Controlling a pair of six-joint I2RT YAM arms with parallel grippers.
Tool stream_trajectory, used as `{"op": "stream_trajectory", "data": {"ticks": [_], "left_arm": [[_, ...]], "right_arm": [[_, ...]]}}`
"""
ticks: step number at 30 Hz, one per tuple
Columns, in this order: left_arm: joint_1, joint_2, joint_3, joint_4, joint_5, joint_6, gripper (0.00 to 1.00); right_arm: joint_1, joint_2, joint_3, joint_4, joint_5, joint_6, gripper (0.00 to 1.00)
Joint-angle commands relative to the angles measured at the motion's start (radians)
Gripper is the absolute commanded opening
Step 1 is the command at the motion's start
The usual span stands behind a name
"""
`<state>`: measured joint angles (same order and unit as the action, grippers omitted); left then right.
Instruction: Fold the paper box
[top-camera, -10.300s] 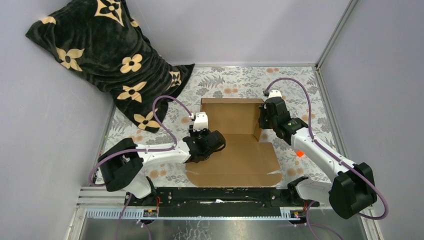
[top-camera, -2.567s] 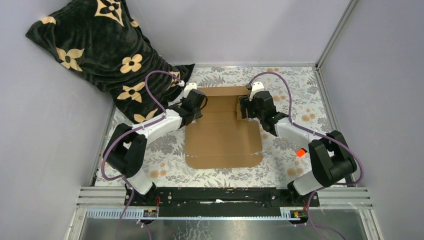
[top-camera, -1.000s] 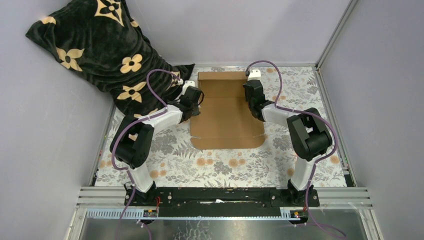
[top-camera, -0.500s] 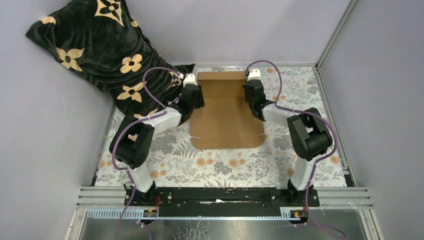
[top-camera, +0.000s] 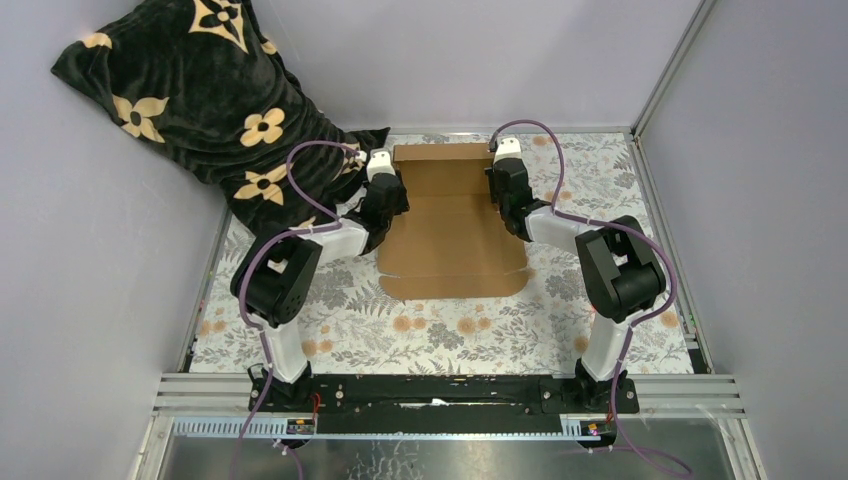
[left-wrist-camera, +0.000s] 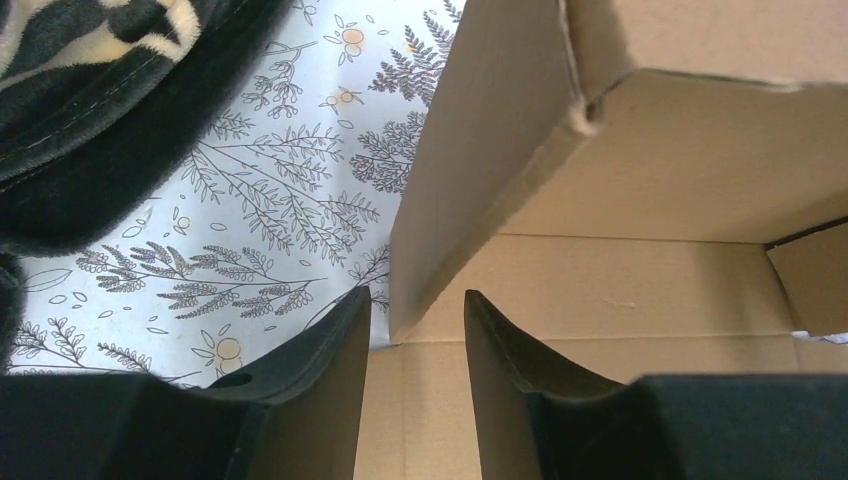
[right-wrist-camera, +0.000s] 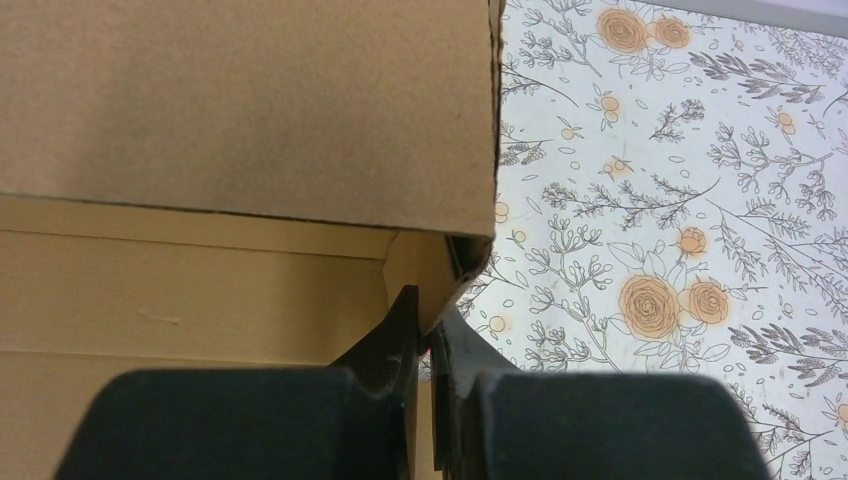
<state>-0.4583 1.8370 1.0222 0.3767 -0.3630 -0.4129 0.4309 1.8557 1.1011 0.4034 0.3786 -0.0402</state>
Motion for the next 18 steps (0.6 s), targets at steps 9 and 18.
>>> {"op": "stream_trajectory", "data": {"ticks": [9, 18], "left_arm": [[-0.005, 0.065, 0.053, 0.108, -0.036, 0.041, 0.44], [-0.004, 0.073, 0.061, 0.116, -0.023, 0.054, 0.43]], "right_arm": [[0.002, 0.016, -0.045, 0.099, -0.079, -0.006, 0.14], [0.000, 0.102, 0.013, 0.120, -0.047, -0.002, 0.10]]}}
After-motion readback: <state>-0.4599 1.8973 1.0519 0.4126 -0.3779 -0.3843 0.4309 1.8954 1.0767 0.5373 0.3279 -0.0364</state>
